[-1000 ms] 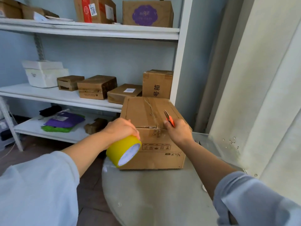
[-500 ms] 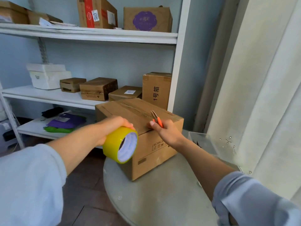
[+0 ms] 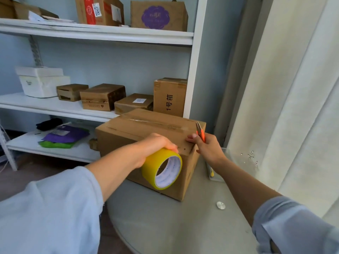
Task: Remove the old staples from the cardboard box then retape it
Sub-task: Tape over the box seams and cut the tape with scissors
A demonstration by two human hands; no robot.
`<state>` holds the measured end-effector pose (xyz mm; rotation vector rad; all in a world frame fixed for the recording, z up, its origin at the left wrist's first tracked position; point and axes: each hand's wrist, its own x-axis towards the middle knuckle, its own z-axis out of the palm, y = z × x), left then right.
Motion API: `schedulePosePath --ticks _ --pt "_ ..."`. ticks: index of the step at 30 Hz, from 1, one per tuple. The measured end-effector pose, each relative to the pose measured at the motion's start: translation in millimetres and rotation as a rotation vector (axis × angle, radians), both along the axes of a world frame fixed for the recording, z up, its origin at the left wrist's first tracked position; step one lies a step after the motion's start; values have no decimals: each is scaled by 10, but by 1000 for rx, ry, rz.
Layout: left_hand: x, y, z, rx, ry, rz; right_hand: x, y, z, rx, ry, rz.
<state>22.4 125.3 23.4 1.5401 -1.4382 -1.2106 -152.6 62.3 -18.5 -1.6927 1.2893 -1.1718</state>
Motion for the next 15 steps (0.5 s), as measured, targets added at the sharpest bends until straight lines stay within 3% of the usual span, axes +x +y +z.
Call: schedulePosePath --ticks 3,7,15 --pt "8 28 -125 -34 53 -4 -66 -8 70 -4 104 44" --pt "-8 15 -73 -145 -12 5 -152 -35 278 -46 344 91" --pt "-91 -41 -177 -158 -68 -29 -23 -27 42 -44 227 98"
